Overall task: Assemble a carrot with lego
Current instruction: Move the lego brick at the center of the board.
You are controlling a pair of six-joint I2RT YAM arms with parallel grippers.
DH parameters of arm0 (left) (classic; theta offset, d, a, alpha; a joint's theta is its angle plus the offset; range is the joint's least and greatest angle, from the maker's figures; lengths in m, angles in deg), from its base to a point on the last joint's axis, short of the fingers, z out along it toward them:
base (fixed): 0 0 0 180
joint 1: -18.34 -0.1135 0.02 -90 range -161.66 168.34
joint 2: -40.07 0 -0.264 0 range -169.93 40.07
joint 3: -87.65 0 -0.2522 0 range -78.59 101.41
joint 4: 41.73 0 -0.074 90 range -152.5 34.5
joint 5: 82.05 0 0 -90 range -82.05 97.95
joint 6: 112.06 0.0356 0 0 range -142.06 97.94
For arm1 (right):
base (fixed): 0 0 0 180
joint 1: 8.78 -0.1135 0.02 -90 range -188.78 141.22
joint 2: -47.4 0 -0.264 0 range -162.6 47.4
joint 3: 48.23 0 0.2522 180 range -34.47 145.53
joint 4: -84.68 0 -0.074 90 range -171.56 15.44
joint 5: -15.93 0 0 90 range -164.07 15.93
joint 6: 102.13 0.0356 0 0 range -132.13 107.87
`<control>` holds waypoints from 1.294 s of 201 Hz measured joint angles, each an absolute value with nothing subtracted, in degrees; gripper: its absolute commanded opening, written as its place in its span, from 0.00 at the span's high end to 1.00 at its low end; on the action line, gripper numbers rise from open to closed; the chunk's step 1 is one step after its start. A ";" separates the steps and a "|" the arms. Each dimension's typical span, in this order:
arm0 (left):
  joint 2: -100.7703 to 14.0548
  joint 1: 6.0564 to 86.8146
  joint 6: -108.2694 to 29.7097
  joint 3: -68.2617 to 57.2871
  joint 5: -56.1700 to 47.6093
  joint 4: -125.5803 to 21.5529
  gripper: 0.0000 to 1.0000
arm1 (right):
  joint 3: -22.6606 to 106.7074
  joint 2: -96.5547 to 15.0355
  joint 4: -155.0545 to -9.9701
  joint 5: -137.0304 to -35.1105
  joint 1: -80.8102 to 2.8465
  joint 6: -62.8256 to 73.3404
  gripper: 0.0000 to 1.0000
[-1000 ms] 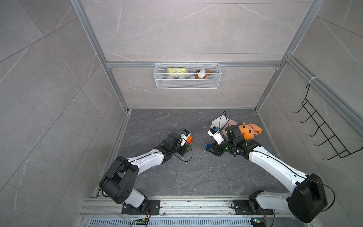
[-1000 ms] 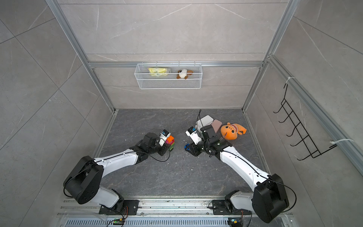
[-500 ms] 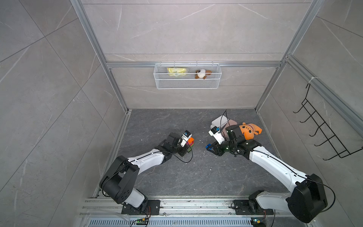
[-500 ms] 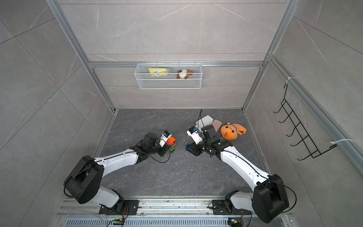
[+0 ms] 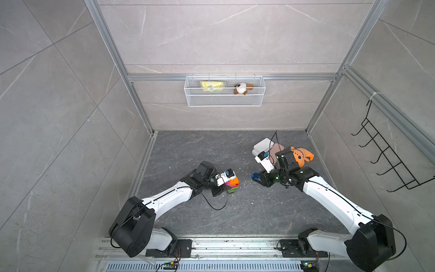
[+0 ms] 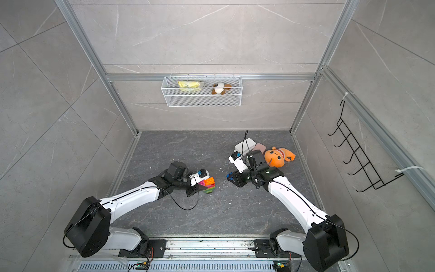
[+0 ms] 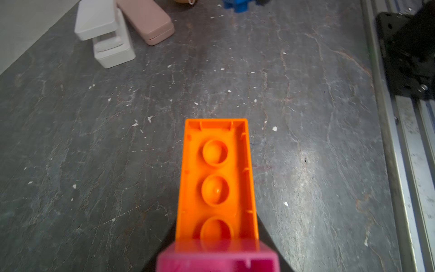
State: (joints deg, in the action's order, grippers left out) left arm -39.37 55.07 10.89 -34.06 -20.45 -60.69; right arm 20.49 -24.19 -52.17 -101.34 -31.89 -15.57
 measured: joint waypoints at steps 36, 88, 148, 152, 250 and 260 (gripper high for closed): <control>-39.39 55.05 15.83 -34.08 -23.54 -64.49 0.71 | 20.49 -24.10 -51.93 -102.61 -31.89 -15.98 0.74; -40.42 54.24 18.76 -34.08 -25.83 -65.12 0.71 | 20.49 -24.10 -51.74 -105.69 -31.96 -18.02 0.75; -42.49 52.75 20.57 -33.71 -28.67 -66.02 0.69 | 17.74 -21.61 -53.51 -105.95 -38.69 -23.66 0.76; -42.49 52.75 20.64 -33.69 -28.67 -66.04 0.68 | 17.52 -21.46 -53.68 -105.73 -39.28 -24.05 0.75; -42.25 52.75 20.11 -33.49 -28.13 -66.63 0.40 | 16.75 -21.72 -54.38 -102.32 -42.12 -26.98 0.76; -41.97 52.75 19.72 -33.49 -28.10 -66.61 0.39 | 16.75 -21.70 -54.38 -102.06 -42.38 -27.11 0.76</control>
